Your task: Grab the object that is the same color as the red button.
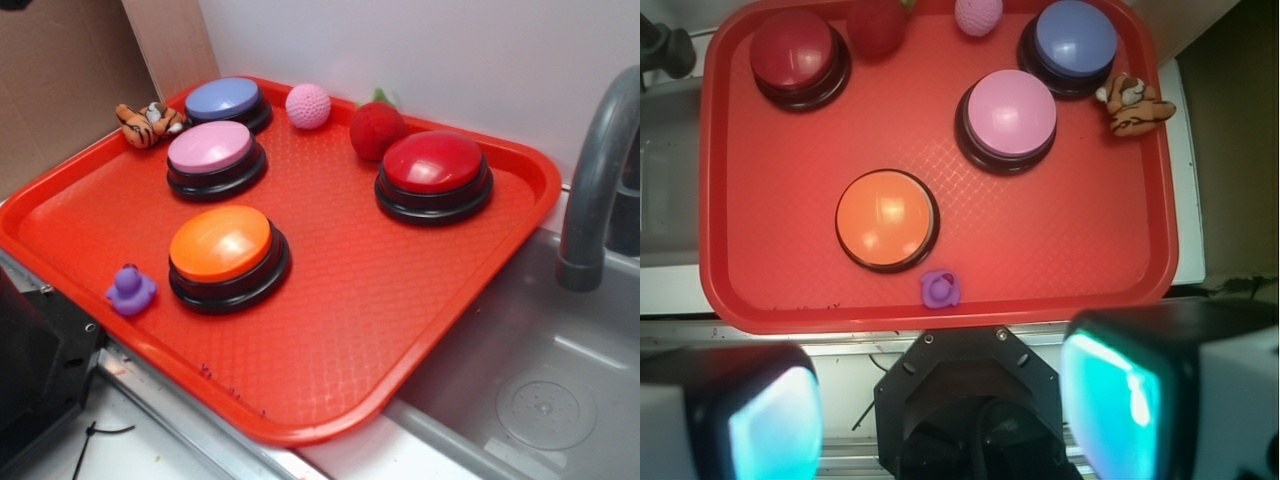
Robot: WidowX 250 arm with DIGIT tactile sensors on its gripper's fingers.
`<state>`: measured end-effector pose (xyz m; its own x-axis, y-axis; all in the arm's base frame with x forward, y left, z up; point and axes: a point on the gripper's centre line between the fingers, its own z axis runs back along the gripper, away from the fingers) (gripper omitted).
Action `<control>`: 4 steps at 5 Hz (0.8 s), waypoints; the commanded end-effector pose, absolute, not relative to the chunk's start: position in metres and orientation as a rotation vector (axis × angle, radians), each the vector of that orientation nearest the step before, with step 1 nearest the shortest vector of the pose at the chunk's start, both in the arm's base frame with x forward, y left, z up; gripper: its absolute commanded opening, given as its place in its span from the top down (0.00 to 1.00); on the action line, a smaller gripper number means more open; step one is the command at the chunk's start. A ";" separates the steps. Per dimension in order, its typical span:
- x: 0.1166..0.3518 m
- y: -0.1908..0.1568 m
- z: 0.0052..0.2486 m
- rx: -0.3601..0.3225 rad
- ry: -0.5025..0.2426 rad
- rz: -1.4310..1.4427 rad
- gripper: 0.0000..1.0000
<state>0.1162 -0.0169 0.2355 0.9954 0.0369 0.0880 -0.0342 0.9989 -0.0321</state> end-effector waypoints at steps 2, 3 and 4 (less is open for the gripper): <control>0.143 -0.020 0.229 -0.036 -0.154 0.121 0.00; 0.167 -0.021 0.220 -0.025 -0.198 0.204 0.00; 0.193 -0.019 0.203 -0.030 -0.268 0.324 0.00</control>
<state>0.1906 -0.0177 0.1938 0.9136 0.3362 0.2288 -0.3327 0.9414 -0.0553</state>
